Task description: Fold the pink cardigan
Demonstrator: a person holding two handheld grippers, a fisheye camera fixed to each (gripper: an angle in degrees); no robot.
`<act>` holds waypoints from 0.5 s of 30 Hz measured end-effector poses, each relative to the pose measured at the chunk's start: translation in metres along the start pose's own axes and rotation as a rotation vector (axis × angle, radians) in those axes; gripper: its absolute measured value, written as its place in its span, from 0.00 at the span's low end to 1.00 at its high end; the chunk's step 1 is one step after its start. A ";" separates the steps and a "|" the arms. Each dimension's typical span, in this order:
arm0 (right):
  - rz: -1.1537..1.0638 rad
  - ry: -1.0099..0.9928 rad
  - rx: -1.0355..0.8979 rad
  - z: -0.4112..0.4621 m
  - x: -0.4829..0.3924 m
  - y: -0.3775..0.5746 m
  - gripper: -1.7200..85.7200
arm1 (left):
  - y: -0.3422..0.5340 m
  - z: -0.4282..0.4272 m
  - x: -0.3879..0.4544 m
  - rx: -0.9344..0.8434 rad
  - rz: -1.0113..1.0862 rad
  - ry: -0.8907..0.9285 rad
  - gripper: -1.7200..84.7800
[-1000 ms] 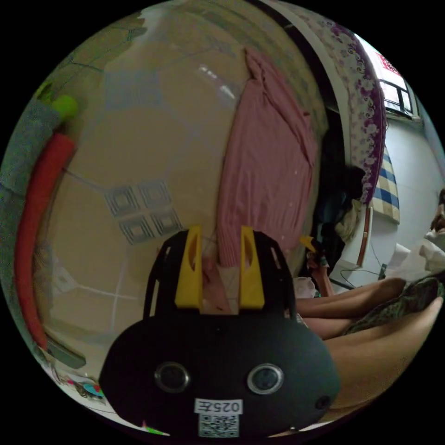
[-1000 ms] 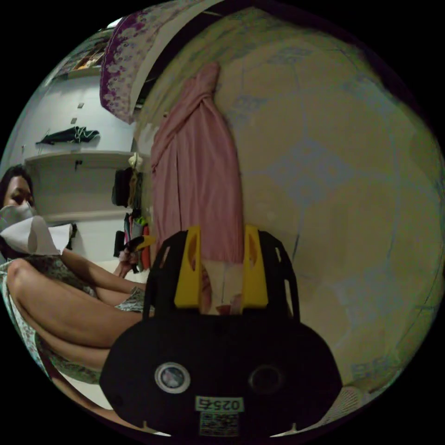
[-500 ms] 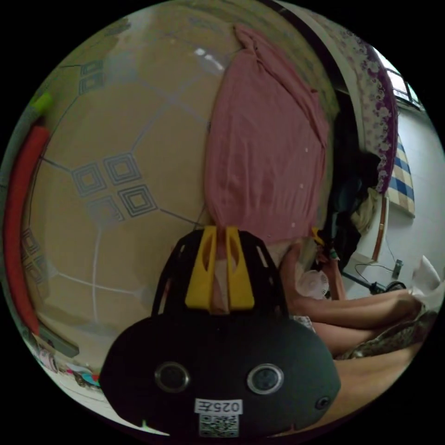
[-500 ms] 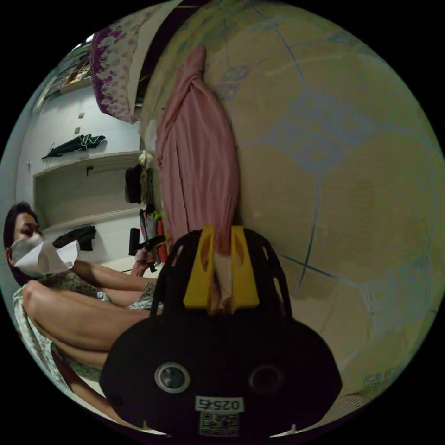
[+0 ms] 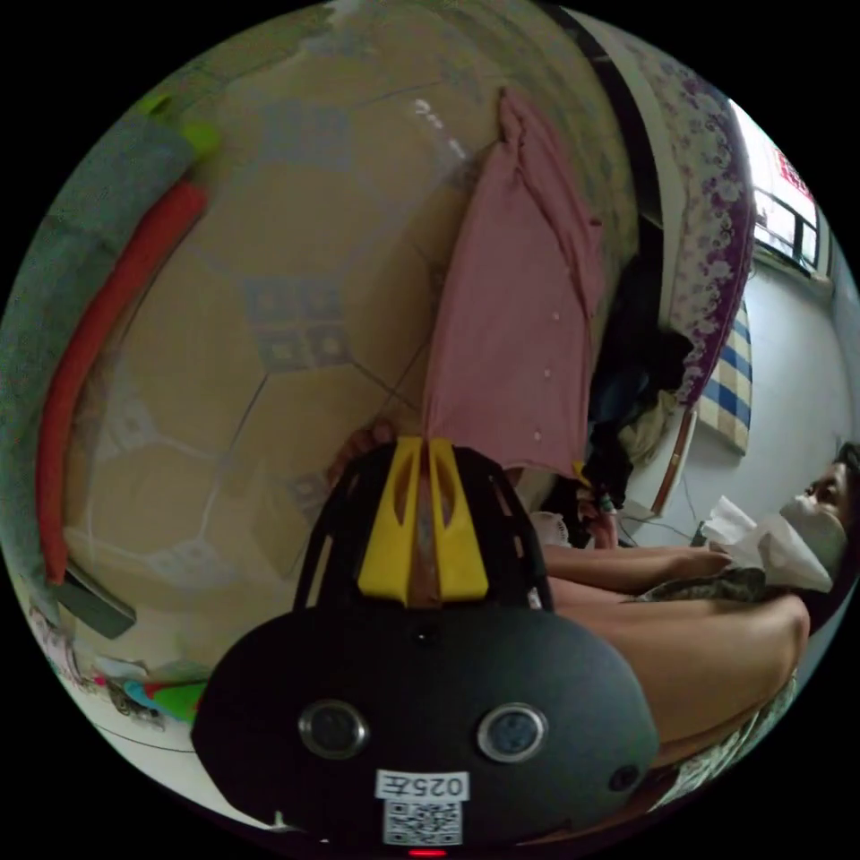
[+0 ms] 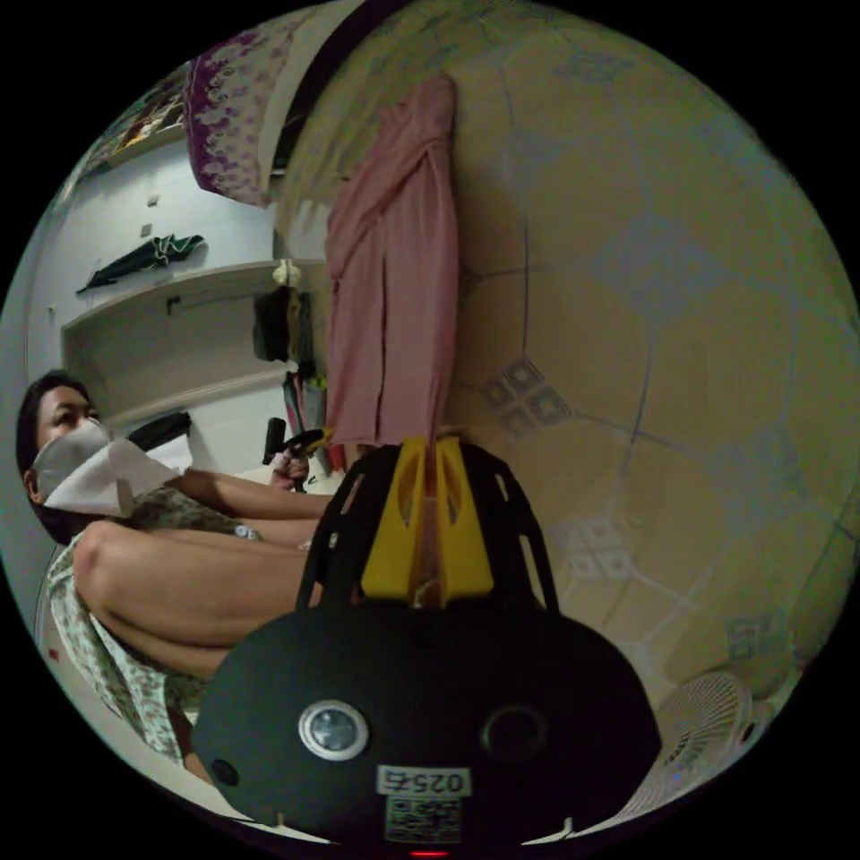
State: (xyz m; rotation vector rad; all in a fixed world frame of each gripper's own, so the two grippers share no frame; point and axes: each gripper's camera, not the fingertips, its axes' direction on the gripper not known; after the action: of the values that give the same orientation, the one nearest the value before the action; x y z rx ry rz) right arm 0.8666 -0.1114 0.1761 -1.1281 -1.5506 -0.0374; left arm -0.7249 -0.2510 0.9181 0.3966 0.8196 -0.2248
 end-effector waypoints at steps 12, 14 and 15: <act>0.184 -0.554 0.171 -0.010 0.064 0.054 0.01 | 0.064 -0.055 -0.065 0.105 -0.067 0.296 0.00; 0.150 -0.700 0.256 -0.018 0.065 0.033 0.01 | 0.047 -0.066 -0.059 0.140 0.006 0.398 0.00; 0.108 -0.771 0.295 -0.025 0.061 0.011 0.01 | 0.028 -0.073 -0.050 0.158 0.057 0.444 0.00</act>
State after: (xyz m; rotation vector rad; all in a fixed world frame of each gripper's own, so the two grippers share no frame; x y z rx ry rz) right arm 0.9002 -0.0828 0.2260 -1.0337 -2.0684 0.7544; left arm -0.7972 -0.1926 0.9176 0.6306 1.2284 -0.1499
